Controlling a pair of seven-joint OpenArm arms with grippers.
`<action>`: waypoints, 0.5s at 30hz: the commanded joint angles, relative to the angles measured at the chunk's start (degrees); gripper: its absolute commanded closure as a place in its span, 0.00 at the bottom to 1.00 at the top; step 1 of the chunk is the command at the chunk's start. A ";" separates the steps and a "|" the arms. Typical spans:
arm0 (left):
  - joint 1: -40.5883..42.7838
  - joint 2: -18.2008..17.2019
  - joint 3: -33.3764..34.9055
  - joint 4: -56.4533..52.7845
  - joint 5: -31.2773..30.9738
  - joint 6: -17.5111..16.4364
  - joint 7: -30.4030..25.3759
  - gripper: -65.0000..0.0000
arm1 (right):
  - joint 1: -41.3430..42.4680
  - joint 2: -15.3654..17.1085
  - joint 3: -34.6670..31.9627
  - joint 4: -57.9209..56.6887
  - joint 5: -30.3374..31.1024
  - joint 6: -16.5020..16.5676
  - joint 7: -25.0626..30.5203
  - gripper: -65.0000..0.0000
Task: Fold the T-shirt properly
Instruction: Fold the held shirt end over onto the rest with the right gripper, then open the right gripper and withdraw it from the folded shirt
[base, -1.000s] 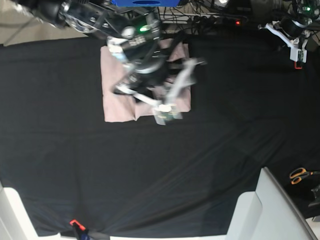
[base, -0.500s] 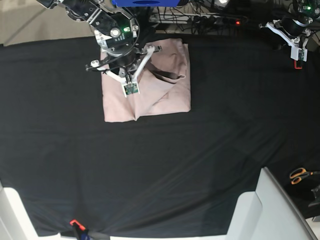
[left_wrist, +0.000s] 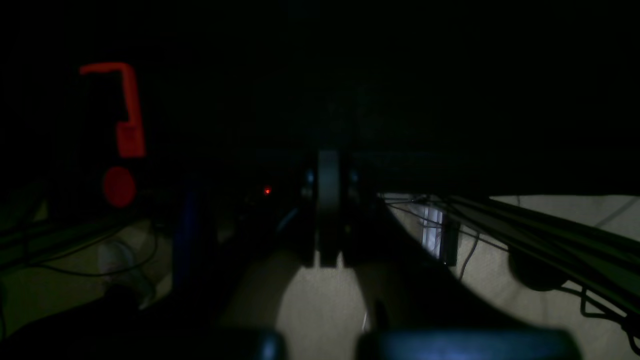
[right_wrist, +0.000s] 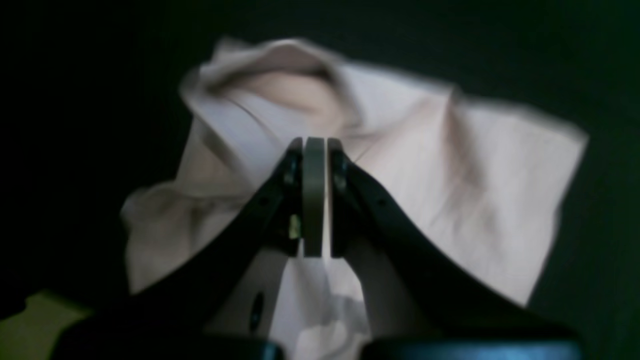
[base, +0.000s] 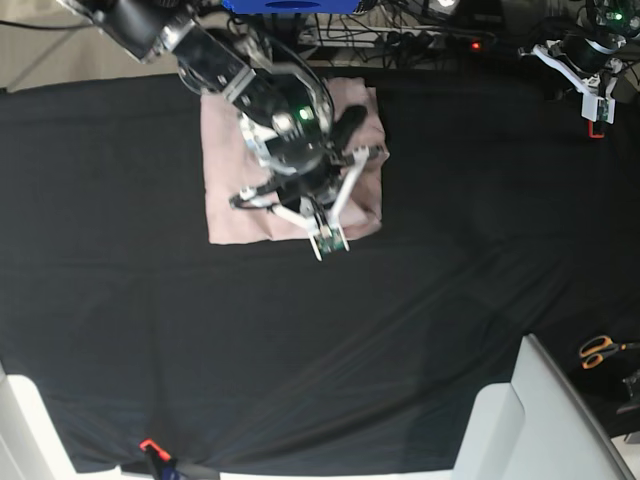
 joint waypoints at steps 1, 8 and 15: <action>0.65 -0.80 -0.49 0.85 -0.55 -0.10 -1.05 1.00 | 1.78 -1.21 0.04 -0.62 -0.43 -0.03 1.23 0.97; 0.21 -0.80 -0.49 0.67 -0.55 -0.10 -1.05 1.00 | 6.00 -4.64 0.04 -3.17 -0.43 0.06 0.88 0.97; -0.05 -0.80 -0.23 0.94 -0.55 -0.10 -1.05 1.00 | -3.94 -1.30 0.48 3.60 -0.34 0.06 -2.37 0.97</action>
